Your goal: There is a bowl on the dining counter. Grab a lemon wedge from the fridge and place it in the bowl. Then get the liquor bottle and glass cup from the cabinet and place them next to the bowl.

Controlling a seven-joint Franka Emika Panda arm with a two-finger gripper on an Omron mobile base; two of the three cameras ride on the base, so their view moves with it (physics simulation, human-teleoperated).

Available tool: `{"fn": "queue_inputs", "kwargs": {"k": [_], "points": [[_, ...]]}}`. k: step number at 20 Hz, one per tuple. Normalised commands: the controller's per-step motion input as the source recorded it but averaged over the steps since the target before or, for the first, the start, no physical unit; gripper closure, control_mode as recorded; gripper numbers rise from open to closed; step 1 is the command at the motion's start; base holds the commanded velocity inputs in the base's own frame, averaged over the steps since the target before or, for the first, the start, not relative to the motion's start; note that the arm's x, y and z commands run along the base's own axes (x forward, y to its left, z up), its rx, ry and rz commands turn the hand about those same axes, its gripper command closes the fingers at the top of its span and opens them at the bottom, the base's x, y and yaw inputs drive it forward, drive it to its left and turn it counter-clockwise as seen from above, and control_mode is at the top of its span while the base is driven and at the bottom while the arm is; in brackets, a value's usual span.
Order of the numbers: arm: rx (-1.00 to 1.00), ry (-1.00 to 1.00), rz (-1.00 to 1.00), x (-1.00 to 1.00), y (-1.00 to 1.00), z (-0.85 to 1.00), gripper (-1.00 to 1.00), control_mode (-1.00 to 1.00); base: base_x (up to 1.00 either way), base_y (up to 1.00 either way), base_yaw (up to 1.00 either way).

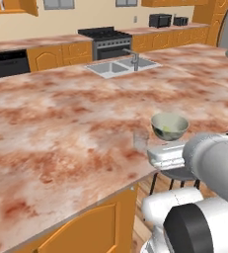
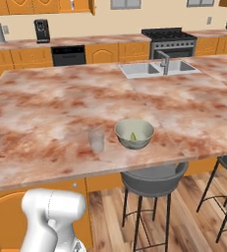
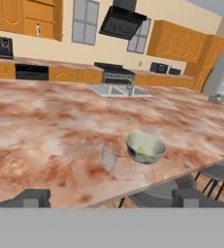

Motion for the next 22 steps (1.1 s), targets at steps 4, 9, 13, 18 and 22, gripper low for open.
{"fn": "queue_inputs", "kwargs": {"k": [4,9,13,18,22], "points": [[0.0,0.0,0.0,0.0,0.0,0.0,-1.0,1.0,-0.38,0.94,0.06],[0.0,0.0,0.0,0.0,0.0,0.0,-1.0,1.0,-0.24,1.0,0.03],[0.0,0.0,0.0,0.0,0.0,0.0,-1.0,1.0,-0.12,1.0,0.0],[0.0,0.0,0.0,0.0,0.0,0.0,-1.0,1.0,-0.04,1.0,0.0],[0.0,0.0,0.0,0.0,0.0,0.0,-1.0,1.0,0.01,1.0,0.0]]}}
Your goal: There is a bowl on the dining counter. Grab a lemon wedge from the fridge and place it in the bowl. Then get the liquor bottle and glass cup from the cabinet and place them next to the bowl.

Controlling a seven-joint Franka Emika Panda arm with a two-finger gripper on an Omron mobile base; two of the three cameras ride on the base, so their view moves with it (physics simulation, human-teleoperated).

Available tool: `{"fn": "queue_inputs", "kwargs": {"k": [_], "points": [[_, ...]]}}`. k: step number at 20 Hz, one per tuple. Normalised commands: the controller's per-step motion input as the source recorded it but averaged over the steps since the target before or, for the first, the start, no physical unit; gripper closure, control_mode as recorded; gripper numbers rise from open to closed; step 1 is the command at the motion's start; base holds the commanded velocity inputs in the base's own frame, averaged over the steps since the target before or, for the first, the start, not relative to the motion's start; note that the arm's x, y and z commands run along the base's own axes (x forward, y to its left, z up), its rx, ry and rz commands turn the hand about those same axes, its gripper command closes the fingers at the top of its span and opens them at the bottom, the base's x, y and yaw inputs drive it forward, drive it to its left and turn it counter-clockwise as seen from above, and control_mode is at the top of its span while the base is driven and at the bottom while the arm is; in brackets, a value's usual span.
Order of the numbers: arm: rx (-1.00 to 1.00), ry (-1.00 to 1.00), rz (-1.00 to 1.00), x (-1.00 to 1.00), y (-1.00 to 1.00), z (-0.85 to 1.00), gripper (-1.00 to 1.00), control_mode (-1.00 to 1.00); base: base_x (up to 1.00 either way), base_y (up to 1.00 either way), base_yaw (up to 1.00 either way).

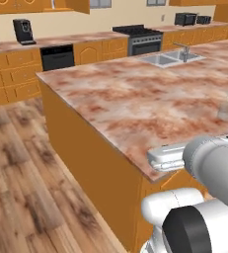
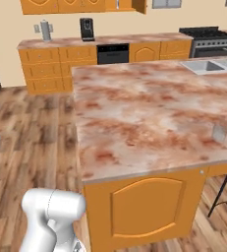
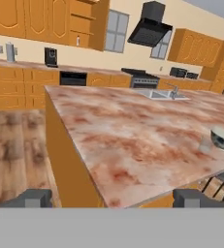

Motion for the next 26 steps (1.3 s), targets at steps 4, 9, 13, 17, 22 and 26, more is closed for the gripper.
{"fn": "queue_inputs", "kwargs": {"k": [4,9,13,17,22,26], "points": [[0.0,0.0,0.0,0.0,0.0,0.0,-1.0,1.0,0.23,1.0,-0.01],[0.0,0.0,0.0,0.0,0.0,0.0,-1.0,1.0,0.82,1.0,-0.11],[0.0,0.0,0.0,0.0,0.0,0.0,-1.0,1.0,1.0,1.0,-0.16],[0.0,0.0,0.0,0.0,0.0,0.0,-1.0,1.0,1.0,1.0,-0.16],[0.0,0.0,0.0,0.0,0.0,0.0,-1.0,1.0,1.0,1.0,-0.16],[0.0,0.0,0.0,0.0,0.0,0.0,-1.0,1.0,1.0,1.0,-0.16]]}}
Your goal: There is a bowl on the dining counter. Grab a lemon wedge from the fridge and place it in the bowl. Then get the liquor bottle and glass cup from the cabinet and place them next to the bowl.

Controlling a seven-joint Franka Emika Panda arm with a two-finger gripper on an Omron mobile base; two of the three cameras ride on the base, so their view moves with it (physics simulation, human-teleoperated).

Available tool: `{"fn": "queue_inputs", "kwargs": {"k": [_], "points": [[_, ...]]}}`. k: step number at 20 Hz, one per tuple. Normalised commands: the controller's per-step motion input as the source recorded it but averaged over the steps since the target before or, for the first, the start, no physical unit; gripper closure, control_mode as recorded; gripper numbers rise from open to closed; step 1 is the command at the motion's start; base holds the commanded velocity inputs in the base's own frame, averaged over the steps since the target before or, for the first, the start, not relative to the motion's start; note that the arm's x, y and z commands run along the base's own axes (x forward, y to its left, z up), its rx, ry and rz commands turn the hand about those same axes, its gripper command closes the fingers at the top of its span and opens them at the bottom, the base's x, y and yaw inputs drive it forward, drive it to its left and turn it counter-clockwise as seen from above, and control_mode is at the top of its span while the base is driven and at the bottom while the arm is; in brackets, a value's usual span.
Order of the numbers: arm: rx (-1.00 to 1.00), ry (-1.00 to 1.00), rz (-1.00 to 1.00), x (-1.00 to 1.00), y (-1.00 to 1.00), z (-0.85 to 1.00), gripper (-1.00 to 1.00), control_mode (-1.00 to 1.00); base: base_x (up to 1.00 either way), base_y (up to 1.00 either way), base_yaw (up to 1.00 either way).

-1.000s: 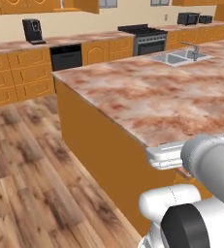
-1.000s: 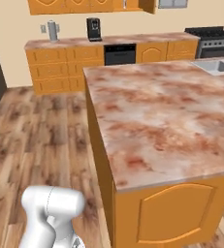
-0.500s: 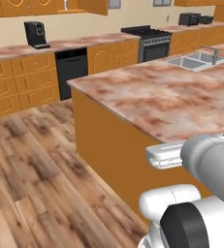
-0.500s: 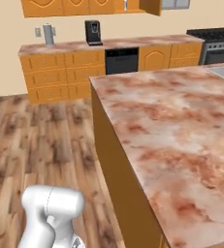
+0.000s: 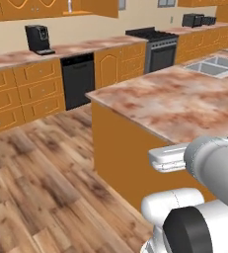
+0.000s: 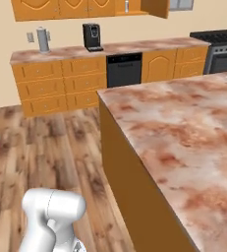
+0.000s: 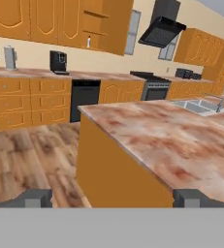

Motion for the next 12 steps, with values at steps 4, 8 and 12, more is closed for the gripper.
{"fn": "queue_inputs", "kwargs": {"k": [4,8,12], "points": [[0.0,0.0,0.0,0.0,0.0,0.0,-1.0,1.0,1.0,1.0,-0.17],[0.0,0.0,0.0,0.0,0.0,0.0,-1.0,1.0,1.0,1.0,-0.17],[0.0,0.0,0.0,0.0,0.0,0.0,-1.0,1.0,1.0,1.0,-0.17]]}}
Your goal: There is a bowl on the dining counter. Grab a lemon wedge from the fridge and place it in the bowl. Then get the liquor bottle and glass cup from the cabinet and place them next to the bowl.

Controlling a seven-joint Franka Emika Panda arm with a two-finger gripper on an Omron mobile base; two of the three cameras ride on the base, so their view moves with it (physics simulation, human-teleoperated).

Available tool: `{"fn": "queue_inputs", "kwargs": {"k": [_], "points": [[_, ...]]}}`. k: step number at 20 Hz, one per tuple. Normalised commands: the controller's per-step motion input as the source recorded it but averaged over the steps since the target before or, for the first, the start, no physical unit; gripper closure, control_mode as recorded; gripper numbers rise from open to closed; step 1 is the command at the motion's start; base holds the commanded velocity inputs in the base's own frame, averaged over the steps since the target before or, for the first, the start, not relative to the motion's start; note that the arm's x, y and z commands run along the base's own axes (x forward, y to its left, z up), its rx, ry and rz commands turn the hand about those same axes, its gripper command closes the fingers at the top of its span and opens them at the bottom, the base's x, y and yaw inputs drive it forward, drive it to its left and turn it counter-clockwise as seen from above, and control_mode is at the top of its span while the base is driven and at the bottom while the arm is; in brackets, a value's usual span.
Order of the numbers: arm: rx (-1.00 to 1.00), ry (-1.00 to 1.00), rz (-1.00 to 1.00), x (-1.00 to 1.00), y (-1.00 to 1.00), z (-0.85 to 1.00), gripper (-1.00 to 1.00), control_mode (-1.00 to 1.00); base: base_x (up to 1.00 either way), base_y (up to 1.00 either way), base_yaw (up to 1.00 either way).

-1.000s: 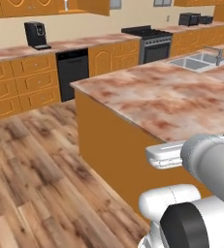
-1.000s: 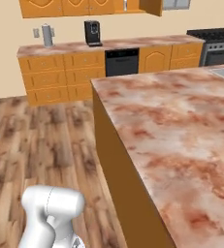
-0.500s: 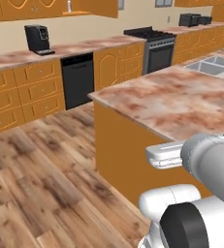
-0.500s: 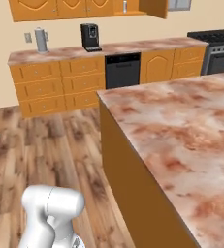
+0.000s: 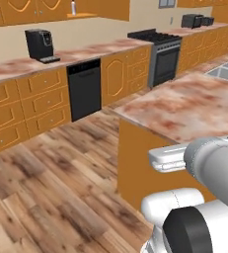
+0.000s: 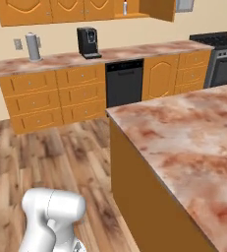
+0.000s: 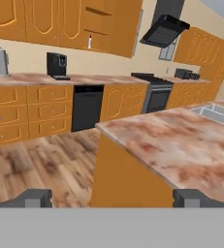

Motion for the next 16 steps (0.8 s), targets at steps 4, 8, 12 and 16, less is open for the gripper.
{"fn": "queue_inputs", "kwargs": {"k": [4,8,12,16], "points": [[0.0,0.0,0.0,0.0,0.0,0.0,-1.0,1.0,1.0,1.0,-0.18],[0.0,0.0,0.0,0.0,0.0,0.0,-1.0,1.0,1.0,1.0,-0.18],[0.0,0.0,0.0,0.0,0.0,0.0,-1.0,1.0,1.0,1.0,-0.18],[0.0,0.0,0.0,0.0,0.0,0.0,-1.0,1.0,1.0,0.96,-0.2]]}}
